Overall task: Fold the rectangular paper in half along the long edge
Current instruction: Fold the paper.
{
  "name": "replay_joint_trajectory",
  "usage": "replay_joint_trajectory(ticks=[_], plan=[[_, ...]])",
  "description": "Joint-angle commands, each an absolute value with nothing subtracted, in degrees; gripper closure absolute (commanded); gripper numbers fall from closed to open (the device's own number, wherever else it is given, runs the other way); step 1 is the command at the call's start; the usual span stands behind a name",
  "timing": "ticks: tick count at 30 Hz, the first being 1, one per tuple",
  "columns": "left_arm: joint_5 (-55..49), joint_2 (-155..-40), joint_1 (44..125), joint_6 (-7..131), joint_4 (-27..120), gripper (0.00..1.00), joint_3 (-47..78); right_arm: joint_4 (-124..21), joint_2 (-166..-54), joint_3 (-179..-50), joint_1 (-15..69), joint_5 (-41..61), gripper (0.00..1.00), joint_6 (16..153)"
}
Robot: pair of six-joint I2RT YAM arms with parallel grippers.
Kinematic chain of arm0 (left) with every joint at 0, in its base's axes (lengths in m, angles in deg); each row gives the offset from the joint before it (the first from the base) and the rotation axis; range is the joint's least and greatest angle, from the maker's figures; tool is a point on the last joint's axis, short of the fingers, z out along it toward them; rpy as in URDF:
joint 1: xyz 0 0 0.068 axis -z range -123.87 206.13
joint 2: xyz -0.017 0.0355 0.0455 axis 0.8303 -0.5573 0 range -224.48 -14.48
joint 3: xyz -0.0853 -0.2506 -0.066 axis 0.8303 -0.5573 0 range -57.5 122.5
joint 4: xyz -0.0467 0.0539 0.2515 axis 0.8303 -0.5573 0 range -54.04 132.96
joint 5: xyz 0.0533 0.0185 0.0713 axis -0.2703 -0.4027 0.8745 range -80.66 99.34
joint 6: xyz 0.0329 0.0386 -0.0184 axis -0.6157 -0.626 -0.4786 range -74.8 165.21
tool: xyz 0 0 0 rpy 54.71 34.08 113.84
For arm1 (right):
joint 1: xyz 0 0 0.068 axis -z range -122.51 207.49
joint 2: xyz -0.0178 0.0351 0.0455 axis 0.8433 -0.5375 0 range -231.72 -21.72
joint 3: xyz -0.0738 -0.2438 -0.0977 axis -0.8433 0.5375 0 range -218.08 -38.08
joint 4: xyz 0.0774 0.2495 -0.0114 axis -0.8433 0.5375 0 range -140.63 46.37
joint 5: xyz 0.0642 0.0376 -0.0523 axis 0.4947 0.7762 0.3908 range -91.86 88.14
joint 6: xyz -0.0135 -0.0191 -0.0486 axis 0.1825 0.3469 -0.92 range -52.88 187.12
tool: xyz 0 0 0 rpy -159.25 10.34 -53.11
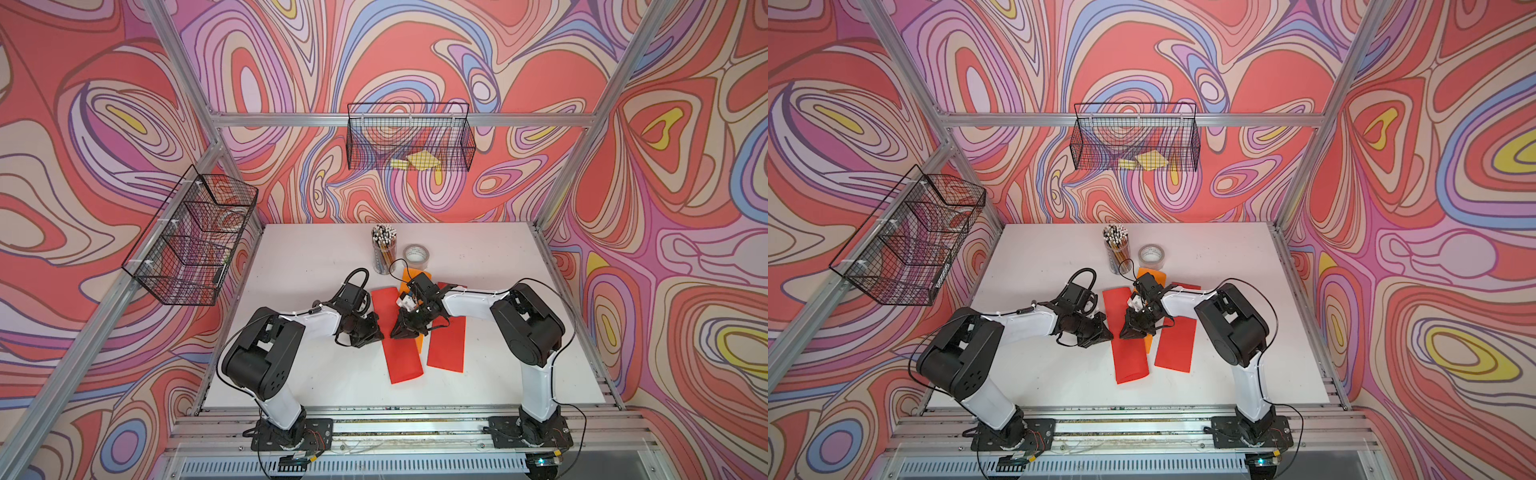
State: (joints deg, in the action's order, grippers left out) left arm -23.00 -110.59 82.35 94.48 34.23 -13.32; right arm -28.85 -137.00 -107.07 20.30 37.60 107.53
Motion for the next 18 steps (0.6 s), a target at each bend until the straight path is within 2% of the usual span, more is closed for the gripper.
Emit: replay_joint_trajectory(ticks=[1,10,18], plan=[[-21.9,-112.0,82.5,94.7,34.4,1.0,-13.1,-29.4,-135.3,-106.4,20.5,37.4,0.82,107.8],[-21.3,-112.1,82.5,93.9,33.1,1.0,-13.7,-29.8,-130.1,-107.2,20.8,38.7,0.8,107.4],[-21.6,-112.4,82.5,94.0,33.9,1.0,-14.7,-32.1,-117.6,-103.5,30.3,43.9,0.58,107.4]])
